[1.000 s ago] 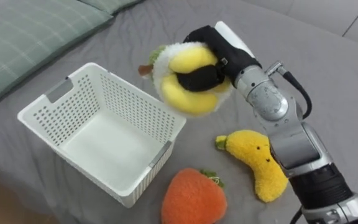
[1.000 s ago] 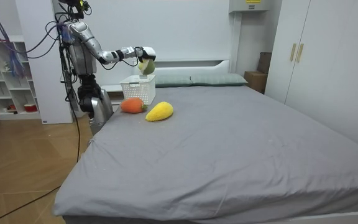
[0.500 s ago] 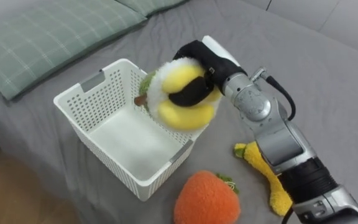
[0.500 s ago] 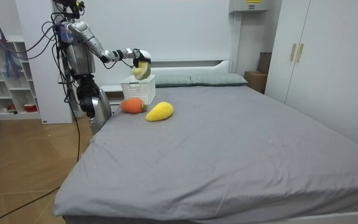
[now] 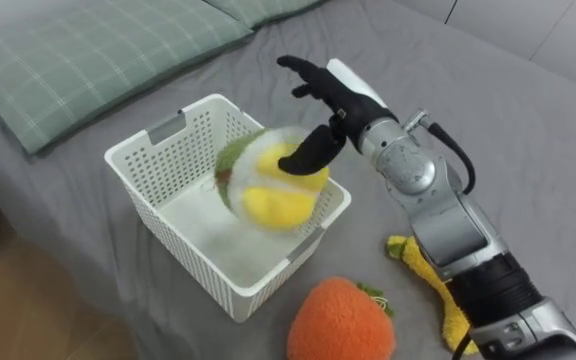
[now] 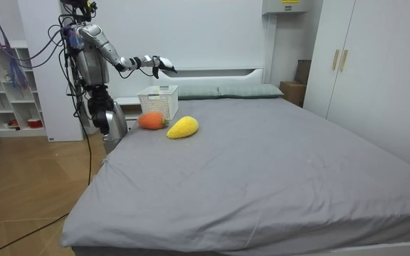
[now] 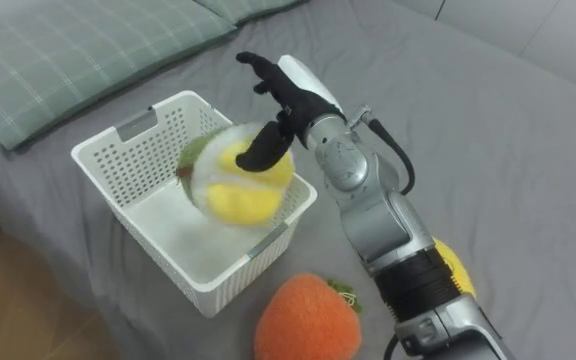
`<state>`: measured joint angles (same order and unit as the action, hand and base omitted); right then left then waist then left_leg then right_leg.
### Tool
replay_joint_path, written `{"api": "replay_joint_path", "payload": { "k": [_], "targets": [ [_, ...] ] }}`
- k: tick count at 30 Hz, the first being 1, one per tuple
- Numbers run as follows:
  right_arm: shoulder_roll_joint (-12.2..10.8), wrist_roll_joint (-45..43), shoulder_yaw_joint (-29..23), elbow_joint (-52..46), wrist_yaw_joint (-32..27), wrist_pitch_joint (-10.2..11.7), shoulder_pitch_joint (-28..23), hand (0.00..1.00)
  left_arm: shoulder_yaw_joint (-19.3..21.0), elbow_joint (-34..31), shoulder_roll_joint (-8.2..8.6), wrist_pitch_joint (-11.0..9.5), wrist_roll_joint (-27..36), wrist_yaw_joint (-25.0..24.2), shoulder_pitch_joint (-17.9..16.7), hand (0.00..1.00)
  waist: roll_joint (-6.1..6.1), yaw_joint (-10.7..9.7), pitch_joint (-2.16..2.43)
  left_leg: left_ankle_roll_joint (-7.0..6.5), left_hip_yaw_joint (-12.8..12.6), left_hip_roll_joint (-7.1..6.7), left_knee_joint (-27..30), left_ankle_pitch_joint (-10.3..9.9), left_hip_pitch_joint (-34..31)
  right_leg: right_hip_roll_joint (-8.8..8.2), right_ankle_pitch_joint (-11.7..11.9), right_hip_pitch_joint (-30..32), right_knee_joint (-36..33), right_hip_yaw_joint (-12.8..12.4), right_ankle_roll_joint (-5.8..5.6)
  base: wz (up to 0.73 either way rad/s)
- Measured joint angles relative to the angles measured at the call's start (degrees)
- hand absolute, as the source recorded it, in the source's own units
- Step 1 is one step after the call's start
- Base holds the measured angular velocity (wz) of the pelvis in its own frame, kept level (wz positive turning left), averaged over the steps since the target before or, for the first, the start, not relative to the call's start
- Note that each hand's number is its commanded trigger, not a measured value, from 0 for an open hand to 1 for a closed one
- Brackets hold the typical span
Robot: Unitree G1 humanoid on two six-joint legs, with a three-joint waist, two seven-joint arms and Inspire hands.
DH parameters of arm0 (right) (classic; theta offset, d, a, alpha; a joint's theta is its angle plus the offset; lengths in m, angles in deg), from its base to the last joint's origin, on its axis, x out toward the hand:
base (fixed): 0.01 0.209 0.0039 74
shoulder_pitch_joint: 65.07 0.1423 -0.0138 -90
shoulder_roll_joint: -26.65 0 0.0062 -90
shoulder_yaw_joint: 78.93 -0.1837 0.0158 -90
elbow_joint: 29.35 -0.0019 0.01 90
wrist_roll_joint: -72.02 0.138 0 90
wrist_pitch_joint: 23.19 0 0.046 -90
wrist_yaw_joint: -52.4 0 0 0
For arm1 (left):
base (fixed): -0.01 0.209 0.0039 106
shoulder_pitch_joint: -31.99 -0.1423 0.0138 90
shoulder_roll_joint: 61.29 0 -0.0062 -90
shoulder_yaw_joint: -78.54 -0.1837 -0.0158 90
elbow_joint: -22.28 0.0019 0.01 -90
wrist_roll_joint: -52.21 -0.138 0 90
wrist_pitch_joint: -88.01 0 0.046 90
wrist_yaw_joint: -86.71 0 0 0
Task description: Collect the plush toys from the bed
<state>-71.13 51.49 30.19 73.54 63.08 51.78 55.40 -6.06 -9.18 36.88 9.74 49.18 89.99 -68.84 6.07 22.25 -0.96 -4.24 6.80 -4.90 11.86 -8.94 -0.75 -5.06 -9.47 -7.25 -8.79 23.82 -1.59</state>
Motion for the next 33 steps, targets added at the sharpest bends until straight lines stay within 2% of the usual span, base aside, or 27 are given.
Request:
{"api": "replay_joint_path", "payload": {
  "k": [6, 12, 15, 16, 17, 19, 24, 29, 33],
  "targets": [
    [0.1, 0.0, 0.0, 0.0, -0.2, 0.0, 0.0, 0.00, 0.0, 0.0, -0.48, 0.0, 0.0, 0.0, 0.2, 0.00, 0.42, -0.1, -0.28, 0.00, 0.1, -0.01, 0.0, 0.0, -0.1, 0.01, 0.0, 0.0, 0.0, 0.0, 0.00, 0.00],
    [0.8, -0.1, 0.0, 0.2, -1.4, 0.0, 0.0, 0.00, -0.1, -0.6, -0.64, 0.0, -0.3, 0.0, 0.4, 0.00, 0.25, -0.2, -0.53, -0.01, 0.5, -0.14, 0.9, 0.0, -0.9, 0.02, 0.0, 0.4, 0.0, -0.1, 0.00, 0.03],
    [1.7, 0.0, -0.1, 0.2, -1.4, 0.0, 0.0, 0.00, 0.0, -2.0, -0.61, 0.0, -1.6, 0.0, 0.4, 0.00, 0.33, -0.3, -0.45, -0.02, 0.5, -0.15, 0.9, 0.0, -1.5, -0.02, 0.0, 0.9, -0.1, 0.0, 0.00, 0.00],
    [2.0, 0.0, -0.3, 0.2, -1.4, 0.0, 0.0, 0.00, 0.0, -2.9, -0.60, 0.1, -1.6, -0.1, 0.3, 0.00, 0.50, -0.4, -0.29, -0.02, 0.5, -0.15, 1.0, 0.0, -1.7, -0.02, 0.0, 1.1, -0.2, 0.0, 0.00, 0.00],
    [2.1, 0.0, -0.3, 0.2, -1.4, 0.0, 0.0, 0.00, 0.0, -3.3, -0.60, 0.2, -1.6, -0.1, 0.2, 0.00, 0.25, -0.4, -0.38, -0.02, 0.4, -0.15, 1.1, 0.0, -1.7, -0.04, 0.0, 1.2, -0.3, -0.1, 0.00, 0.00],
    [2.3, 0.0, -0.4, 0.1, -1.4, 0.0, 0.2, 0.00, 0.0, -4.2, -0.61, 0.4, -1.6, -0.4, 0.2, 0.00, 0.14, -1.2, -0.17, -0.06, 0.3, -0.10, 1.1, 0.0, -1.8, -0.10, 0.0, 1.3, -0.6, -0.1, -0.01, 0.00],
    [3.1, 0.1, -2.5, -0.2, -1.9, 0.1, 0.9, 0.00, 0.1, -4.2, -0.59, 0.6, -1.5, -0.5, 0.3, 0.00, -0.20, -2.4, -0.05, -0.14, -0.4, 0.07, 1.1, 0.0, -1.5, -0.10, 0.0, 1.5, -0.8, -0.6, -0.01, -0.06],
    [4.6, 2.8, -6.1, -0.1, -3.4, 0.2, 1.0, 0.00, 0.1, -3.5, -0.61, 0.6, -1.3, -0.5, -0.1, 0.00, -0.52, -4.7, -0.04, -0.15, -1.1, 0.23, 0.9, 0.0, -0.6, 0.15, 0.0, 1.4, -0.8, -3.1, -0.02, -0.10],
    [7.2, 5.0, -6.9, 1.6, -5.5, 1.4, 0.9, 0.00, 0.1, -3.2, -0.64, 0.7, -0.9, -0.5, 0.6, 0.00, -0.83, -6.3, 0.02, -0.15, -3.3, 0.77, 0.3, 0.0, 0.1, 0.32, 0.0, 1.8, -1.0, -5.3, 0.00, -0.25]
  ]
}}
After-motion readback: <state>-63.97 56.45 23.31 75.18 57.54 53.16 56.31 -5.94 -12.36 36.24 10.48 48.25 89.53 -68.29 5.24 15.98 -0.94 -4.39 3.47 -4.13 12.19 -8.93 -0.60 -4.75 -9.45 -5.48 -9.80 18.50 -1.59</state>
